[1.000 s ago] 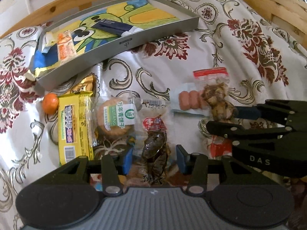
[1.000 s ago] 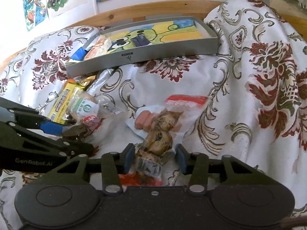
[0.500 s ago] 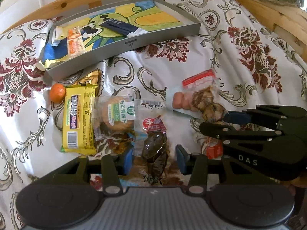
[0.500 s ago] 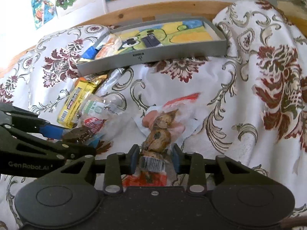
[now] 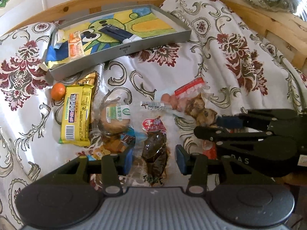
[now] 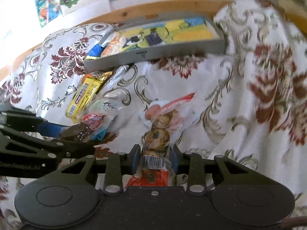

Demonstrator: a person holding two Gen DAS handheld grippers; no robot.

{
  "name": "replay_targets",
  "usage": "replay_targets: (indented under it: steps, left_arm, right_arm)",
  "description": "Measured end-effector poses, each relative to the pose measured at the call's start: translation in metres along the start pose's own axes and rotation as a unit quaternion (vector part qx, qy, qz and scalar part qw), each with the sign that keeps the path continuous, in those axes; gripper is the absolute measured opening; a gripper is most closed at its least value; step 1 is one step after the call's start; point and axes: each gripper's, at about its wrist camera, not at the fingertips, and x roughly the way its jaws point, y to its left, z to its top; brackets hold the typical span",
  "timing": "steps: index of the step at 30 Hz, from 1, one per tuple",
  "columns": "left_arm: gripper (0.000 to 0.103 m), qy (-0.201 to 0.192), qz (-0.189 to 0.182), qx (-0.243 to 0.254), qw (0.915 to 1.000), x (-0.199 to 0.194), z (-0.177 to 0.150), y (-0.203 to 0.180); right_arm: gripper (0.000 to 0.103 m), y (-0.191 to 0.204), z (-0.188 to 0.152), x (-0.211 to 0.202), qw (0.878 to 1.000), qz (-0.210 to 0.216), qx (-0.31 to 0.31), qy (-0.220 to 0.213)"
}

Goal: Organize snacks
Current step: 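Grasp the clear sausage-and-mushroom bag with the right tool while the left tool approaches the dark brown bag, then close the left tool on the dark brown bag while the right tool carries the clear bag toward the tray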

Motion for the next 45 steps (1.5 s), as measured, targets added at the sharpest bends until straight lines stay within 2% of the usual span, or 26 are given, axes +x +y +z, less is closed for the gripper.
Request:
replay_targets:
  steps: [4, 8, 13, 21, 28, 33, 39, 45]
  left_arm:
    - [0.050, -0.009, 0.001, -0.009, 0.9999, -0.006, -0.001, 0.000]
    - [0.050, -0.018, 0.003, -0.021, 0.9996, -0.010, -0.002, 0.004]
    - [0.050, -0.031, 0.007, -0.034, 0.9989, -0.014, -0.001, 0.010]
    - [0.050, -0.058, 0.006, -0.063, 0.9963, -0.011, 0.018, 0.025]
    - [0.050, -0.103, 0.016, -0.080, 0.9913, -0.003, 0.051, 0.049]
    - [0.050, -0.121, 0.037, -0.086, 0.9882, 0.007, 0.084, 0.068]
    - [0.050, -0.131, 0.065, -0.086, 0.9855, 0.029, 0.134, 0.086]
    - [0.050, -0.165, 0.077, -0.108, 0.9773, 0.062, 0.181, 0.097]
  right_arm:
    - [0.034, 0.011, 0.000, -0.007, 0.997, -0.016, -0.064, -0.025]
    - [0.034, 0.023, -0.002, -0.008, 0.990, -0.037, -0.131, -0.042]
    - [0.034, 0.030, -0.003, -0.007, 0.983, -0.053, -0.169, -0.058]
    - [0.034, 0.032, 0.007, -0.016, 0.978, -0.058, -0.174, -0.100]
    - [0.034, 0.033, 0.022, -0.007, 0.969, -0.063, -0.191, -0.144]
    - [0.034, 0.027, 0.054, 0.012, 0.962, -0.060, -0.194, -0.182]
    - [0.034, 0.001, 0.102, 0.037, 0.950, -0.089, -0.182, -0.239]
    - [0.035, -0.027, 0.138, 0.061, 0.948, -0.115, -0.140, -0.263]
